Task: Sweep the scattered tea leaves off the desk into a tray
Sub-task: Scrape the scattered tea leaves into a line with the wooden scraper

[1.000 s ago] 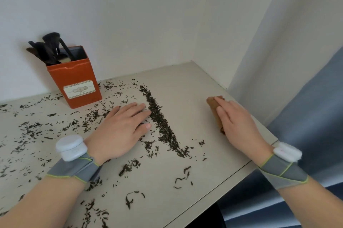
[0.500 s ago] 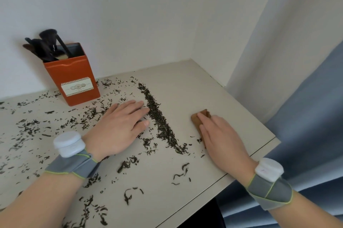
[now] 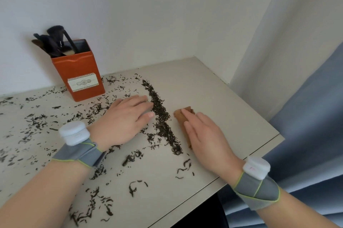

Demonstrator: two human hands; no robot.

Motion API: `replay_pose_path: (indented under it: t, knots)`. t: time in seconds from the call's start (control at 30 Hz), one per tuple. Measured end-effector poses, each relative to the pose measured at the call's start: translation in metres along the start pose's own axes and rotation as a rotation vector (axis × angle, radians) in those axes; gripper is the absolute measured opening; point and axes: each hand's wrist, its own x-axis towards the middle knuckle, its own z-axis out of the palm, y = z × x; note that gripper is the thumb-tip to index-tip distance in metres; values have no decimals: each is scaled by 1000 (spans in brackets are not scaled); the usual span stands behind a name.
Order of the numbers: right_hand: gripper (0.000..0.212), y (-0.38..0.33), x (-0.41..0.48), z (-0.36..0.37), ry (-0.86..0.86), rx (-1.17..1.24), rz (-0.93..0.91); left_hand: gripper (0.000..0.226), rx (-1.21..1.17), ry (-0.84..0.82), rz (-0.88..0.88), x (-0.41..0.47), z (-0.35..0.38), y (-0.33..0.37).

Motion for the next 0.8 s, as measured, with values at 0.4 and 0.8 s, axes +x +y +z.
replay_pose_path:
  t: [0.4, 0.8]
  knots:
    - [56, 24, -32, -18, -6, -249, 133, 67, 50, 21, -64, -72, -17, -18]
    - [38, -58, -47, 22, 74, -191, -92, 65, 25, 103, -75, -117, 7, -21]
